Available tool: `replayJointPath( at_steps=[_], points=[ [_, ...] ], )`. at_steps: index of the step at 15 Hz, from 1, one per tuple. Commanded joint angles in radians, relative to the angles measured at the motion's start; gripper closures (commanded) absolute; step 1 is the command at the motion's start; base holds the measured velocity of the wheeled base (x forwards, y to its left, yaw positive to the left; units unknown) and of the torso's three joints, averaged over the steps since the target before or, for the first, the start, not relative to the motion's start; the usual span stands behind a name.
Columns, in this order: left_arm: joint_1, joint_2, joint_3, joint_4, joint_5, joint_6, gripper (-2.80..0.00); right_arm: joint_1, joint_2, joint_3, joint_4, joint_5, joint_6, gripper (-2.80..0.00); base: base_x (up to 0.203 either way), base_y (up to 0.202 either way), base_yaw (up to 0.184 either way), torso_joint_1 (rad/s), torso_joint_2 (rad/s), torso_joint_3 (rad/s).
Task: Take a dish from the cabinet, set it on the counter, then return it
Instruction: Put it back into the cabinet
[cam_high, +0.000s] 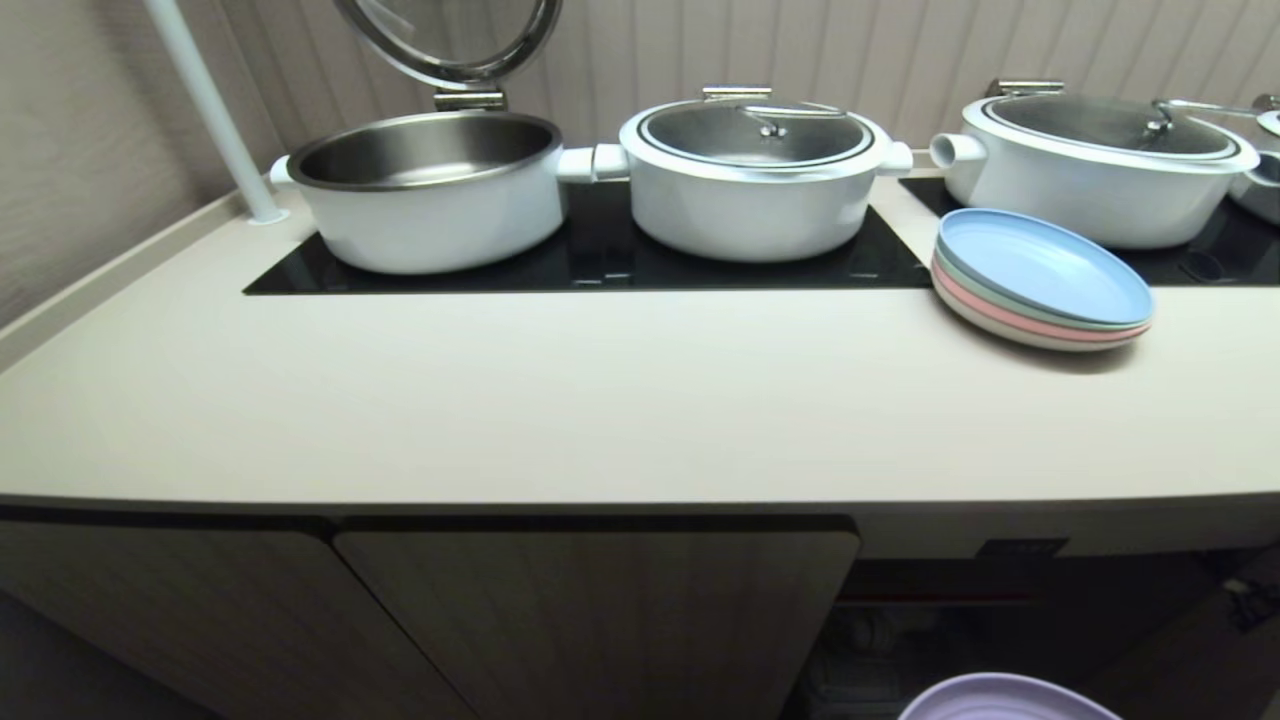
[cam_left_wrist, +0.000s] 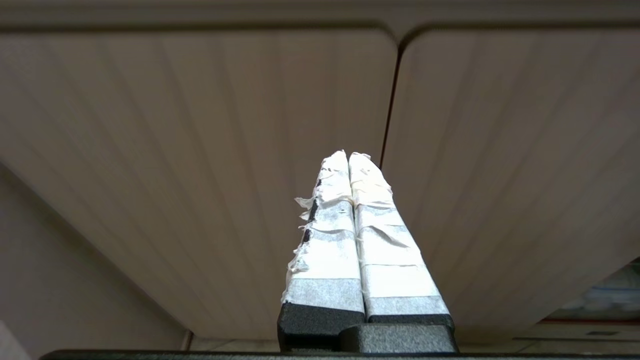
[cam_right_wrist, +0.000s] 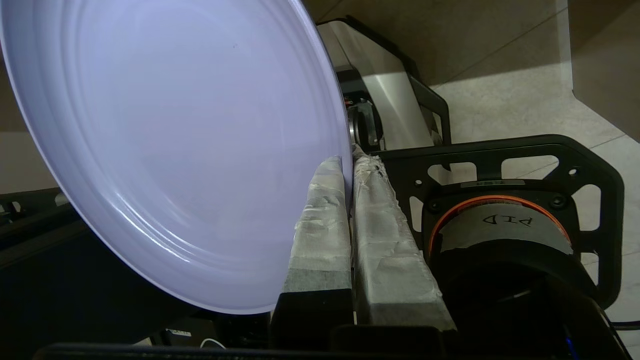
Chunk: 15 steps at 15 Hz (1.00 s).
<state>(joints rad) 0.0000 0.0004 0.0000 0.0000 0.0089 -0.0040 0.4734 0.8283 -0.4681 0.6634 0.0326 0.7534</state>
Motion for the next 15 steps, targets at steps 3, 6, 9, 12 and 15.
replayJointPath(
  at_steps=[3,6,9,12,15],
  points=[
    [0.0,0.0,0.0,0.0,0.0,-0.001,0.0,0.001,0.003,0.002,0.005,0.0,0.004,0.0,0.0,0.0,0.0,-0.244,0.53,0.295],
    [0.0,0.0,0.0,0.0,0.0,-0.001,0.0,0.001,0.003,0.003,0.005,0.0,0.004,0.0,0.0,0.0,0.0,-0.225,0.52,0.29],
    [0.0,0.0,0.0,0.0,0.0,-0.001,0.0,0.002,0.003,0.006,-0.001,0.001,0.011,0.0,0.0,0.0,0.0,-0.216,0.51,0.285],
    [0.0,0.0,0.0,0.0,0.0,-0.001,0.0,0.003,0.003,0.008,-0.001,0.001,0.011,0.0,0.0,0.0,0.0,-0.202,0.48,0.284],
    [0.0,0.0,0.0,0.0,0.0,-0.001,0.0,0.008,0.011,0.009,-0.001,0.001,0.012,0.0,0.0,0.0,0.0,-0.19,0.48,0.287]
  ],
)
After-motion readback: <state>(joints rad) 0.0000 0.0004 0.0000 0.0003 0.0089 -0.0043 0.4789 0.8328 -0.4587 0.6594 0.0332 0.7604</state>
